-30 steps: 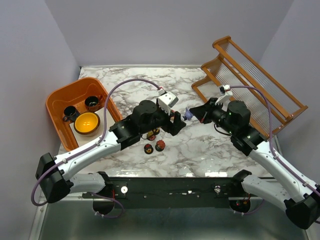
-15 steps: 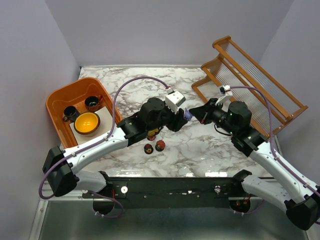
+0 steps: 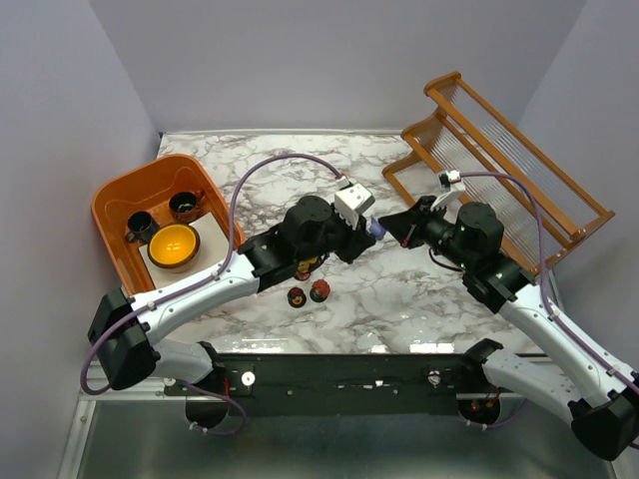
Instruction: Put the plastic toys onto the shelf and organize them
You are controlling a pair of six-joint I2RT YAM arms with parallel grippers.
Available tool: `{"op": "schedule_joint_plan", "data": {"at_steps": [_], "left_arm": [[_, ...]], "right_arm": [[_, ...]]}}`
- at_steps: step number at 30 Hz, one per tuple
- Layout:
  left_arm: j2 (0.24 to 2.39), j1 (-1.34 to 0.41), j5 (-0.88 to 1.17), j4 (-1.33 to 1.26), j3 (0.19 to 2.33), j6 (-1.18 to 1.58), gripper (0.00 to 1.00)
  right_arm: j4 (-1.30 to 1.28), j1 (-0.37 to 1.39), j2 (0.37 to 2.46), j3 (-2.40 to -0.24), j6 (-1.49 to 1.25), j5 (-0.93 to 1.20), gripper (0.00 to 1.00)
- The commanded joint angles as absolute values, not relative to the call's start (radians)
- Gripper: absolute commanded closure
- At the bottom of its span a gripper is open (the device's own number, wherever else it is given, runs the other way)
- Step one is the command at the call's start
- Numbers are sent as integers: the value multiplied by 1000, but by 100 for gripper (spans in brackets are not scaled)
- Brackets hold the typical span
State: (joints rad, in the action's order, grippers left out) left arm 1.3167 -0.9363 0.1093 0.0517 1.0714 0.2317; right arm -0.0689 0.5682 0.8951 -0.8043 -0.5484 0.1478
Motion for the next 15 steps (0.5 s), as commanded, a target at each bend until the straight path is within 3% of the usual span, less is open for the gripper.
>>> {"op": "schedule_joint_plan", "data": {"at_steps": [1,7,10,15], "left_arm": [[1299,-937,133,11,1052,209,100],[1249,-924,187,5,1002,103,100],[1209,-893,254,-20,962,55,100],[1146,-769,492,-35,899,6,100]], "right_arm": [[-55,574,879,-813,-542,201,93],[-90,574,871,-841,-515,207,43],[-132,572,871,-876,-470,219,28],[-276,571,897,-985,-275,297,16]]}}
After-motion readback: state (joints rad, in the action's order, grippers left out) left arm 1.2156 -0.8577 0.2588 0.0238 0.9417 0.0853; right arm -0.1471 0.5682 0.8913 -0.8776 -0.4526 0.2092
